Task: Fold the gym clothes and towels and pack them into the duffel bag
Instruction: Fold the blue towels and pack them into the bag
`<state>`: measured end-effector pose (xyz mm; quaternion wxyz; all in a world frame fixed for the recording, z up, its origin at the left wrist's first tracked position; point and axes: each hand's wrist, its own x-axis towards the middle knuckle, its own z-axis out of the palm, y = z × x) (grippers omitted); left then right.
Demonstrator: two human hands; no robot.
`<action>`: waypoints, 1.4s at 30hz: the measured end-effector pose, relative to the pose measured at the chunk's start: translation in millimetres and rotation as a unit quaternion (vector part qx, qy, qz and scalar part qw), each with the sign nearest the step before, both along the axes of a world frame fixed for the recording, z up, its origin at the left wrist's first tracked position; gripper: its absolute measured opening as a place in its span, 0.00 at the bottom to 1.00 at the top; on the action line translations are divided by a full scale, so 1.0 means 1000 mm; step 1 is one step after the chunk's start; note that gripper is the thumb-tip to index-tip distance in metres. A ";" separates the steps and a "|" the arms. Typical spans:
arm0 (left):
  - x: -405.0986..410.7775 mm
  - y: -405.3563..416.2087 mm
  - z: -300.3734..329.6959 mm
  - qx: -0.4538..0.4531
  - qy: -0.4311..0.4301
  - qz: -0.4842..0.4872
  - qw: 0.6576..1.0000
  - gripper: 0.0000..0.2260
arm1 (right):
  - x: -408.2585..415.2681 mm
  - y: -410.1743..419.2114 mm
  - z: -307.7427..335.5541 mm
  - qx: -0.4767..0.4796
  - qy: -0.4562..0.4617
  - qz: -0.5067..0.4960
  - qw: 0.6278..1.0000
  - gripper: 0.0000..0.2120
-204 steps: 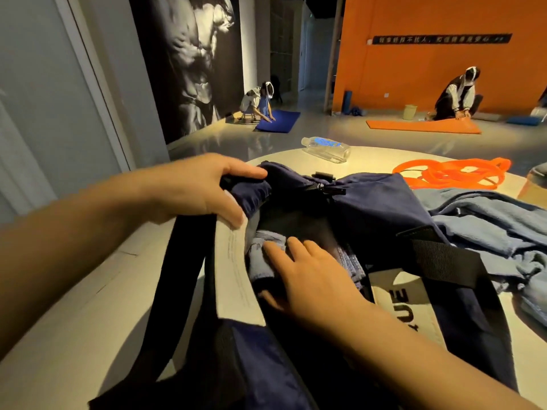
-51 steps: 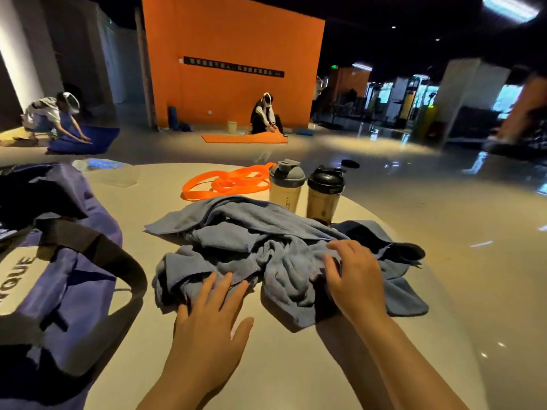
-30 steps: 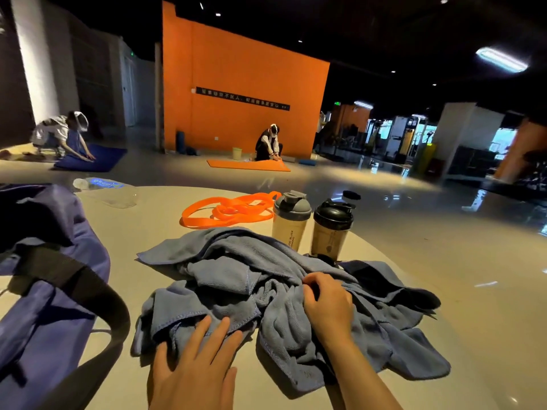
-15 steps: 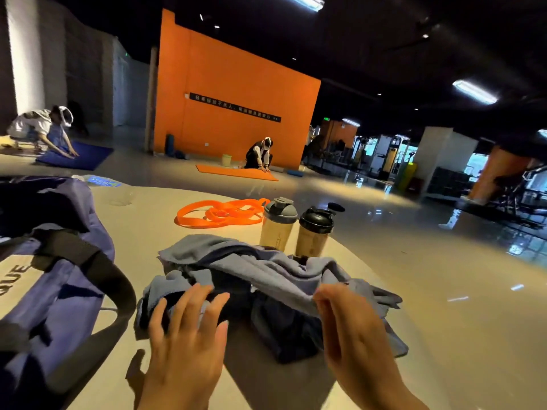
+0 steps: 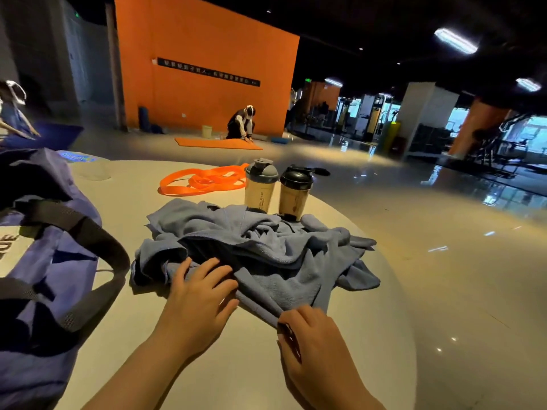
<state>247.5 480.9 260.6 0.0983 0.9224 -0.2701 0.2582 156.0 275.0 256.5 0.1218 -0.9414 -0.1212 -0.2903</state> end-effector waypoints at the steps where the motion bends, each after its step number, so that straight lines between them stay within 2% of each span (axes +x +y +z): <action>1: 0.000 0.000 0.002 0.003 -0.012 -0.006 1.000 0.16 | -0.001 0.001 0.001 0.008 0.008 -0.010 1.000 0.10; 4: -0.001 -0.002 0.007 0.023 -0.063 -0.057 0.996 0.11 | 0.001 0.002 0.001 0.010 -0.010 -0.022 1.000 0.05; 6: -0.004 -0.002 0.011 0.022 -0.110 -0.083 0.990 0.04 | 0.000 -0.001 0.002 0.012 0.004 -0.012 1.000 0.08; 9: -0.018 0.003 0.028 -0.090 -0.110 -0.075 0.987 0.11 | -0.003 -0.013 0.008 -0.060 0.019 -0.021 0.998 0.10; 11: -0.027 0.016 0.054 -0.162 -0.114 -0.051 0.979 0.03 | 0.001 -0.028 0.015 -0.091 0.002 -0.043 0.995 0.08; 12: -0.031 0.024 0.070 -0.190 -0.108 -0.039 0.975 0.02 | 0.005 -0.036 0.020 -0.088 0.003 -0.059 0.994 0.11; 14: -0.032 0.042 0.097 -0.212 -0.113 -0.020 0.970 0.03 | 0.013 -0.052 0.036 -0.031 0.022 -0.098 0.995 0.14; 16: -0.036 0.055 0.117 -0.217 -0.132 -0.006 0.967 0.04 | 0.021 -0.063 0.054 0.028 0.042 -0.120 0.991 0.06; 17: -0.040 0.057 0.126 -0.231 -0.124 0.000 0.965 0.04 | 0.023 -0.066 0.059 0.059 0.072 -0.107 0.990 0.06; 20: -0.052 0.058 0.141 -0.288 -0.101 -0.006 0.952 0.05 | 0.028 -0.058 0.062 0.062 0.131 -0.075 0.987 0.22; 22: -0.062 0.057 0.148 -0.297 -0.107 -0.022 0.949 0.04 | 0.031 -0.047 0.065 0.084 0.139 -0.085 0.983 0.28; 24: -0.071 0.058 0.153 -0.279 -0.106 -0.045 0.953 0.08 | 0.043 -0.042 0.064 0.079 0.158 -0.094 0.980 0.24; 27: -0.081 0.065 0.163 -0.226 -0.109 -0.051 0.967 0.09 | 0.063 -0.035 0.067 0.025 0.203 -0.134 0.970 0.12; 29: -0.081 0.075 0.174 -0.189 -0.116 -0.035 0.975 0.07 | 0.068 -0.033 0.081 0.135 0.168 -0.144 0.966 0.09; 31: -0.077 0.088 0.184 -0.181 -0.121 -0.009 0.976 0.04 | 0.069 -0.042 0.112 0.295 0.081 -0.096 0.947 0.08; 32: -0.074 0.093 0.188 -0.187 -0.120 -0.001 0.975 0.04 | 0.066 -0.047 0.135 0.345 0.045 -0.080 0.934 0.10; 34: -0.069 0.098 0.196 -0.208 -0.112 0.011 0.972 0.04 | 0.060 -0.058 0.177 0.333 -0.004 -0.071 0.940 0.14; 37: -0.066 0.096 0.205 -0.246 -0.101 0.011 0.964 0.03 | 0.043 -0.064 0.218 0.231 -0.026 -0.085 0.969 0.10; 39: -0.067 0.092 0.207 -0.268 -0.099 0.010 0.958 0.03 | 0.033 -0.070 0.229 0.179 -0.026 -0.095 0.979 0.09; 42: -0.070 0.091 0.205 -0.280 -0.091 0.011 0.956 0.03 | 0.022 -0.078 0.230 0.180 -0.019 -0.087 0.980 0.10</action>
